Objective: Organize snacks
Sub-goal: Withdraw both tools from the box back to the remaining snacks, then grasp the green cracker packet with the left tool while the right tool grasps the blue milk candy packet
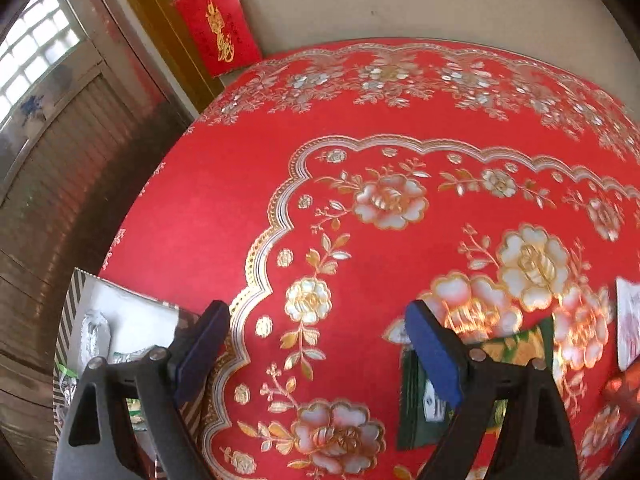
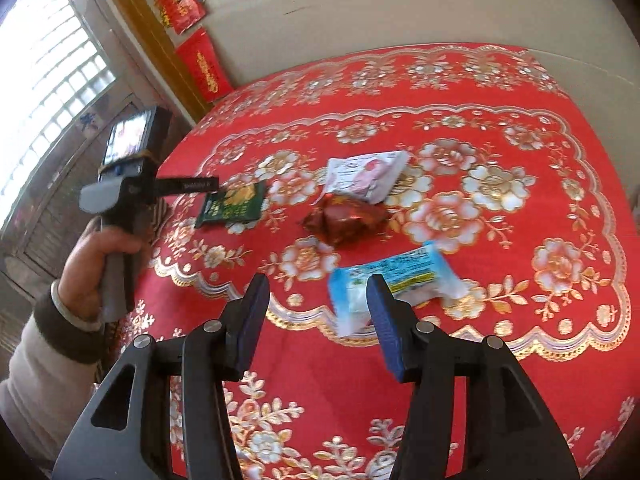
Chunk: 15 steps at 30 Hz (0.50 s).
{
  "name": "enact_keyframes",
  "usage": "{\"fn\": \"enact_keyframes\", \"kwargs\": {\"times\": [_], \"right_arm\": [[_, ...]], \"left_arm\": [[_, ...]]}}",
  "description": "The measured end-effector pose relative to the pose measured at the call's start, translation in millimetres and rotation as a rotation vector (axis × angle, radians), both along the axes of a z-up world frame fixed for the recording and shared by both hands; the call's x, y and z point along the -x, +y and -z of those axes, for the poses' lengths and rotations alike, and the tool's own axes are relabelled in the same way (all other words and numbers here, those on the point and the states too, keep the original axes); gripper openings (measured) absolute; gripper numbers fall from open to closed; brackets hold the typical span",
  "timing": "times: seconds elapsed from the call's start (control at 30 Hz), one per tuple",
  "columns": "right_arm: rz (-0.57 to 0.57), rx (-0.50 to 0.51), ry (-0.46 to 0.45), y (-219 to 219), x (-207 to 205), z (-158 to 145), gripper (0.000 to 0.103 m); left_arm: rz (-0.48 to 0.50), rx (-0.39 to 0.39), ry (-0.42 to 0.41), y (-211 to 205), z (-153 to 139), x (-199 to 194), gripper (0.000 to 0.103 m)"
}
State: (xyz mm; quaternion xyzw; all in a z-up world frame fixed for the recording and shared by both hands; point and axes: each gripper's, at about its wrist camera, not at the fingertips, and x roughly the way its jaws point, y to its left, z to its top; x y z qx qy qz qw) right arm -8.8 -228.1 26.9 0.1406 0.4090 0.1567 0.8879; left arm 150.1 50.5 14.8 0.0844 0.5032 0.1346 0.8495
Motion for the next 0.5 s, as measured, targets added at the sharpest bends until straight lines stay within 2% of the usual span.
{"fn": "enact_keyframes", "kwargs": {"times": [0.2,0.4,0.5], "right_arm": [[0.022,0.002,-0.025,-10.8,-11.6,-6.2,0.051],[-0.008,0.108,-0.038,5.5,-24.0,-9.7,0.051],[0.013,0.069,-0.031,-3.2,-22.7,-9.6,0.051]], "left_arm": [[0.118,0.085,0.025,-22.4,-3.7,39.4,0.091],[0.106,0.185,-0.017,-20.9,-22.0,46.4,0.091],[0.116,0.257,-0.009,-25.1,-23.8,48.5,0.092]]}}
